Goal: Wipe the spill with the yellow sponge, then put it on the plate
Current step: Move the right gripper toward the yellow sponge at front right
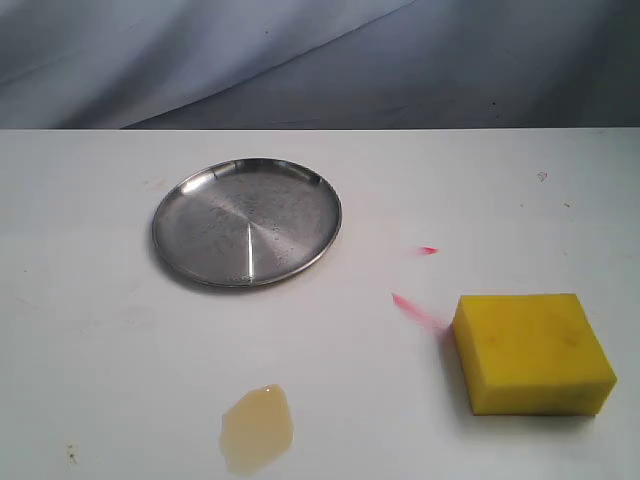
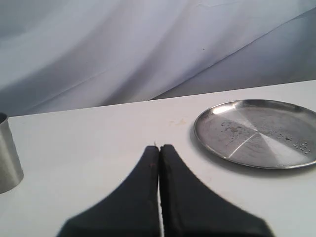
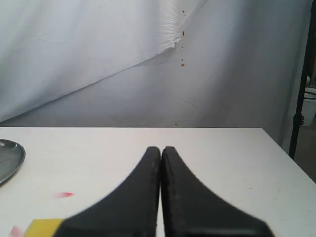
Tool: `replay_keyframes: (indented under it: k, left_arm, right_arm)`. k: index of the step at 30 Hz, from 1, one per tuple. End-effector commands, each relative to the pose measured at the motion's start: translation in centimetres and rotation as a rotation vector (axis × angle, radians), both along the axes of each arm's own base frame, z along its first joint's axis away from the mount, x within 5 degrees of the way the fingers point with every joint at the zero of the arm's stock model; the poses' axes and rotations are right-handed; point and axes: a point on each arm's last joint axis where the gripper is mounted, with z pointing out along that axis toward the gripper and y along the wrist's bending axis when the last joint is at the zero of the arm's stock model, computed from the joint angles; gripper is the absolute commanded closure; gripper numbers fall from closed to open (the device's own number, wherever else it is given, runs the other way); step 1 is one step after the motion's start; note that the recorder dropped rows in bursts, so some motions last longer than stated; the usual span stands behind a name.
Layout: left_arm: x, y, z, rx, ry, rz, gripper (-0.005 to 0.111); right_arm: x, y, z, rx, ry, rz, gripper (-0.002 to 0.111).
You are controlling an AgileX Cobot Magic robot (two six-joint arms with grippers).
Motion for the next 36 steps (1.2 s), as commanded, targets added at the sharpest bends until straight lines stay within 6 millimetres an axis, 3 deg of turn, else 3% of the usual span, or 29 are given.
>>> replay_keyframes:
  k: [1,11,13,16,18,20,25,29,33,36]
  left_arm:
    - [0.0,0.0,-0.1,-0.006,-0.006,-0.005,0.107]
    - [0.0,0.0,-0.1,-0.006,-0.006,-0.005,0.107]
    - [0.0,0.0,-0.1,-0.006,-0.006,-0.005,0.107]
    - [0.0,0.0,-0.1,-0.006,-0.006,-0.005,0.107]
    - [0.0,0.0,-0.1,-0.006,-0.006,-0.005,0.107]
    - [0.0,0.0,-0.1,-0.006,-0.006,-0.005,0.107]
    - [0.0,0.0,-0.1,-0.006,-0.006,-0.005,0.107]
    - [0.0,0.0,-0.1,-0.006,-0.006,-0.005,0.107]
    - [0.0,0.0,-0.1,-0.006,-0.006,-0.005,0.107]
    - [0.0,0.0,-0.1,-0.006,-0.006,-0.005,0.107]
  right_arm:
    - [0.0,0.0,-0.1,-0.008,-0.004,-0.004,0.108]
    - [-0.1,0.0,1.1,0.013,-0.127,-0.004,0.108]
    - [-0.2,-0.1,1.5,0.119,-0.169,-0.001,0.108]
    - [-0.3,-0.4,2.2,0.43,-0.218,0.004,0.108]
    - [-0.3,-0.4,2.5,0.432,-0.229,0.012,0.108]
    - [-0.9,-0.1,4.8,0.419,-0.227,0.055,0.108]
    - [0.1,1.1,10.6,0.26,0.028,0.154,0.108]
    - [2.7,2.4,14.0,0.077,0.321,0.217,0.108]
    - [6.9,3.2,14.7,-0.007,0.617,0.192,0.108]
    - [9.8,3.5,13.8,-0.086,0.83,0.162,0.106]
